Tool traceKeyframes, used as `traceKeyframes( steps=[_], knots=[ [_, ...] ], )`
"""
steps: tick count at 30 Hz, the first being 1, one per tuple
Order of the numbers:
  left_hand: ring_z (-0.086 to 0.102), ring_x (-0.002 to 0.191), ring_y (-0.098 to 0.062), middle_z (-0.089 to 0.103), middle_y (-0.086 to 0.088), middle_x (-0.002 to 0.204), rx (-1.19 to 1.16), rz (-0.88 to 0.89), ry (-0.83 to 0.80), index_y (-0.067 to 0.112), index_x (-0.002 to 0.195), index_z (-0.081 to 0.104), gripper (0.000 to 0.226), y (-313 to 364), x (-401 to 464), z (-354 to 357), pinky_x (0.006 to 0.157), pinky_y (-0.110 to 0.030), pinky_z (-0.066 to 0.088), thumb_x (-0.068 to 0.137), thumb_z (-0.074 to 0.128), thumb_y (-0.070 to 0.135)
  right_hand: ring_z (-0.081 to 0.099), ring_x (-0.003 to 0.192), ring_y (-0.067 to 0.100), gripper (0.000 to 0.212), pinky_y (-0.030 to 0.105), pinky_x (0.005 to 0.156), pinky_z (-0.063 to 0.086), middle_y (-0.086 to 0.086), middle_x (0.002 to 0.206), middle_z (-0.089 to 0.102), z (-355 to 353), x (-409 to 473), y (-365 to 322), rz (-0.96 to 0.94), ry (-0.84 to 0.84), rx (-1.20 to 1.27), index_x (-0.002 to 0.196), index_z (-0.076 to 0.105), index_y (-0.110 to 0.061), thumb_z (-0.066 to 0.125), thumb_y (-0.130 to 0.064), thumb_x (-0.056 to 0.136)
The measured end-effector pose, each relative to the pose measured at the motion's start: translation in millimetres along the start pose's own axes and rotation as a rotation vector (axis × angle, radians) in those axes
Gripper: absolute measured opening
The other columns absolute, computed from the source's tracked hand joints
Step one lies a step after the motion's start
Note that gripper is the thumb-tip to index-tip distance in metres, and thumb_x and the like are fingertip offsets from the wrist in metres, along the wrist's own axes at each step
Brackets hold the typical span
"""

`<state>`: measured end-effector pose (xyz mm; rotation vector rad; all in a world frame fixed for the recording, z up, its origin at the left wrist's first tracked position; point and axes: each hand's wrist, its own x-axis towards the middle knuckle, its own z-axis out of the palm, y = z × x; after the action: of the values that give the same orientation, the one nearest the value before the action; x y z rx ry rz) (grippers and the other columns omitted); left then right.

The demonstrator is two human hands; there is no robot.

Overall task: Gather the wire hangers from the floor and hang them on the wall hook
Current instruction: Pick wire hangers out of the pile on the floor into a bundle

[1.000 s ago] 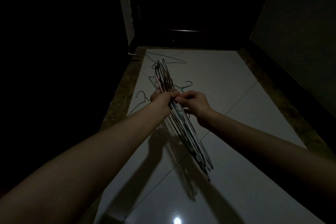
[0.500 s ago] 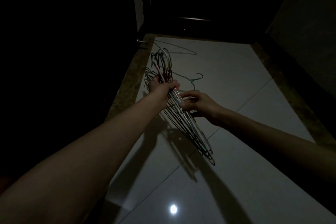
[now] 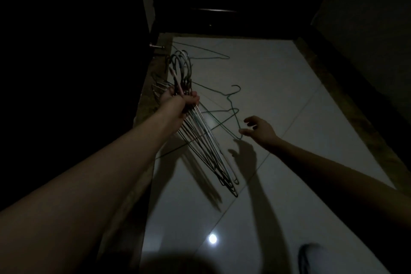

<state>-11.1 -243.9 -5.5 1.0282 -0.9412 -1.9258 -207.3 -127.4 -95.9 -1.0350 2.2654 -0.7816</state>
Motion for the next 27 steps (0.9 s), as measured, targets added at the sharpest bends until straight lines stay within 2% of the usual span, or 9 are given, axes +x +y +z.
traceKeyframes(
  steps=[4, 8, 11, 12, 15, 18, 22, 25, 27],
  knots=[
    [0.062, 0.080, -0.019, 0.059, -0.009, 0.088, 0.005, -0.001, 0.006, 0.002, 0.117, 0.045, 0.044, -12, 21, -1, 0.065, -0.022, 0.056, 0.081, 0.050, -0.022, 0.053, 0.112, 0.029, 0.046, 0.033, 0.091, 0.043, 0.018, 0.126, 0.054, 27, 35, 24, 0.009, 0.049, -0.041, 0.121, 0.058, -0.007, 0.072, -0.024, 0.081],
    [0.063, 0.085, -0.021, 0.061, -0.015, 0.100, -0.008, -0.006, 0.068, 0.002, 0.120, 0.045, 0.043, -27, 34, -5, 0.066, -0.024, 0.058, 0.082, 0.049, -0.020, 0.047, 0.119, 0.033, 0.042, 0.035, 0.097, 0.038, 0.017, 0.125, 0.052, 52, 66, 44, 0.039, 0.060, -0.024, 0.115, 0.062, -0.008, 0.073, -0.027, 0.079],
    [0.063, 0.087, -0.022, 0.059, -0.020, 0.112, 0.005, 0.010, 0.082, 0.010, 0.102, 0.050, 0.036, -27, 38, -7, 0.069, -0.026, 0.057, 0.083, 0.049, -0.020, 0.051, 0.115, 0.034, 0.038, 0.032, 0.085, 0.033, 0.016, 0.121, 0.055, 64, 83, 55, 0.033, 0.053, -0.030, 0.111, 0.063, -0.009, 0.071, -0.029, 0.080],
    [0.063, 0.086, -0.021, 0.059, -0.019, 0.111, 0.009, 0.021, 0.084, 0.011, 0.105, 0.049, 0.038, -26, 39, -6, 0.070, -0.025, 0.057, 0.083, 0.048, -0.020, 0.050, 0.115, 0.033, 0.038, 0.031, 0.082, 0.029, 0.015, 0.121, 0.055, 66, 89, 60, 0.031, 0.065, -0.044, 0.112, 0.062, -0.010, 0.071, -0.029, 0.080],
    [0.063, 0.086, -0.020, 0.061, -0.014, 0.102, 0.011, 0.046, 0.094, 0.004, 0.128, 0.041, 0.052, -30, 38, -4, 0.068, -0.024, 0.057, 0.083, 0.049, -0.020, 0.048, 0.115, 0.029, 0.044, 0.026, 0.077, 0.023, 0.013, 0.120, 0.057, 62, 98, 68, 0.051, 0.106, -0.054, 0.116, 0.058, -0.010, 0.071, -0.031, 0.080],
    [0.063, 0.090, -0.023, 0.061, -0.015, 0.105, 0.015, 0.042, 0.124, 0.003, 0.129, 0.043, 0.054, -36, 33, -4, 0.070, -0.024, 0.057, 0.081, 0.050, -0.020, 0.044, 0.116, 0.030, 0.046, 0.031, 0.084, 0.034, 0.014, 0.122, 0.053, 63, 104, 77, 0.070, 0.117, -0.094, 0.115, 0.059, -0.007, 0.071, -0.033, 0.080],
    [0.064, 0.084, -0.019, 0.063, -0.009, 0.092, 0.062, 0.044, 0.129, 0.004, 0.120, 0.049, 0.045, -40, 31, -2, 0.071, -0.025, 0.057, 0.081, 0.051, -0.020, 0.040, 0.117, 0.033, 0.033, 0.045, 0.095, 0.040, 0.014, 0.123, 0.052, 69, 110, 74, 0.145, 0.149, -0.133, 0.105, 0.066, -0.005, 0.069, -0.029, 0.082],
    [0.063, 0.088, -0.022, 0.063, -0.011, 0.094, 0.065, 0.043, 0.112, 0.009, 0.099, 0.053, 0.035, -39, 33, 3, 0.073, -0.026, 0.056, 0.081, 0.050, -0.020, 0.050, 0.109, 0.034, 0.024, 0.044, 0.093, 0.046, 0.015, 0.114, 0.061, 71, 118, 70, 0.240, 0.171, -0.050, 0.100, 0.069, 0.000, 0.065, -0.019, 0.085],
    [0.063, 0.088, -0.024, 0.062, -0.015, 0.098, 0.054, 0.045, 0.119, 0.011, 0.093, 0.052, 0.035, -39, 36, 5, 0.076, -0.028, 0.056, 0.081, 0.049, -0.022, 0.061, 0.092, 0.032, 0.021, 0.039, 0.082, 0.055, 0.016, 0.096, 0.065, 67, 119, 67, 0.282, 0.176, 0.166, 0.097, 0.065, 0.013, 0.058, -0.004, 0.086]
  ],
)
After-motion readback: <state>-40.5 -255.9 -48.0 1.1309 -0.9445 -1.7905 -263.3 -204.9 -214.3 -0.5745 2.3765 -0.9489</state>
